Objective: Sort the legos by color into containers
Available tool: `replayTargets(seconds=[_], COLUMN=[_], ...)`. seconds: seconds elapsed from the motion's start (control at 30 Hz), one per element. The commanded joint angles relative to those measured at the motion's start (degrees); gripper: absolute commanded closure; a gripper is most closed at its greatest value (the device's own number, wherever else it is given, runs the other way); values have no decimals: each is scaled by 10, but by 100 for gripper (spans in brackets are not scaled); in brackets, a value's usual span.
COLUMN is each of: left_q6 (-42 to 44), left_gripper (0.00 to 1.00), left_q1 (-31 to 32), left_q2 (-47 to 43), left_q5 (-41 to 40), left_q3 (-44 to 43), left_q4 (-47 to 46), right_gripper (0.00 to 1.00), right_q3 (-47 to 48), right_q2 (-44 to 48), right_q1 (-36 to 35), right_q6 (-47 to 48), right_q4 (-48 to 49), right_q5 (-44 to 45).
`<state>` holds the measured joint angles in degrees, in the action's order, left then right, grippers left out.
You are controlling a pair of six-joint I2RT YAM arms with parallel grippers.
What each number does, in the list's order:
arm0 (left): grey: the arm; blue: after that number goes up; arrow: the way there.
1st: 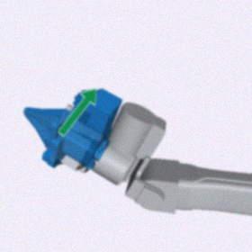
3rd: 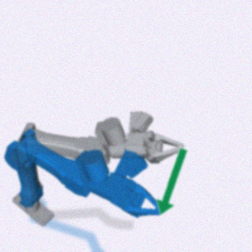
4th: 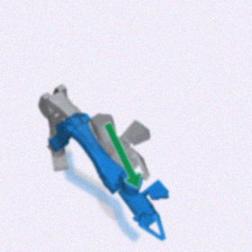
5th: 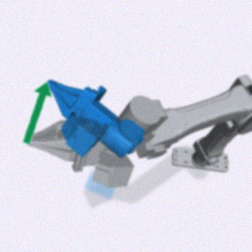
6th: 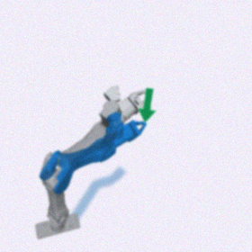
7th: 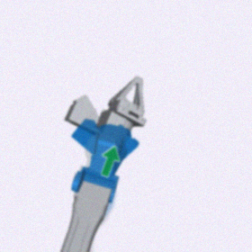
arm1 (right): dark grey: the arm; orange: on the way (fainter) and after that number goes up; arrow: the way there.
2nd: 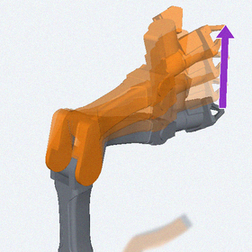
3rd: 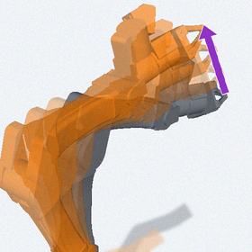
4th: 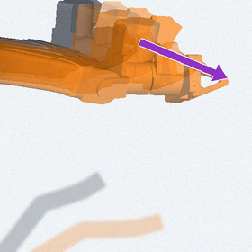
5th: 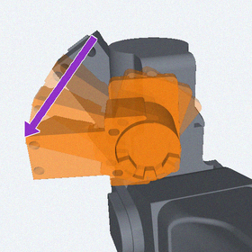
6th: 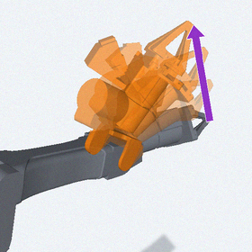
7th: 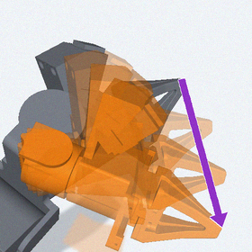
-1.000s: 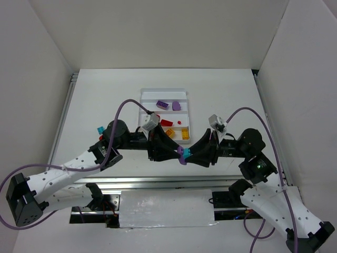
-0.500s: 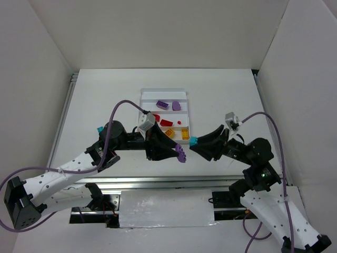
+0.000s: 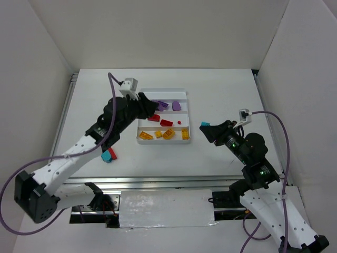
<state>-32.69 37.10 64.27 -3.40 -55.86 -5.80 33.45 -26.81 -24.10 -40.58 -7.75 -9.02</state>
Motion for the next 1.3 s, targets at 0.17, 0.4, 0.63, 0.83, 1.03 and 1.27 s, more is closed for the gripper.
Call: replayTargets(seconds=[0.17,0.4,0.63,0.83,1.03,1.27], left_q6=[-95,-69,-61,-70,-86,-93], left_gripper=[100,99,83,72,72,42], left_q1=[-153,-179,-182,-185,-185,-185], left_q2=[218,355,420,440,439,437], left_q5=[-151,-86,-64,-61,-49,-45], left_q3=[-77,-144,-203,-202,-181,-161], left_q4=[-21,-98,-90,-95,-112,-115], right_gripper=[100,100,100,100,100,100], right_q3=[50,37,14,12,14,14], right_q2=[18,18,-11,-25,-40,-52], right_q1=[4,4,3,3,4,5], right_q6=[-6,-3,-11,-2,3,7], right_q4=[-68,-65,-32,-24,-20,-16], right_q5=[12,-36,-72,-71,-65,-69])
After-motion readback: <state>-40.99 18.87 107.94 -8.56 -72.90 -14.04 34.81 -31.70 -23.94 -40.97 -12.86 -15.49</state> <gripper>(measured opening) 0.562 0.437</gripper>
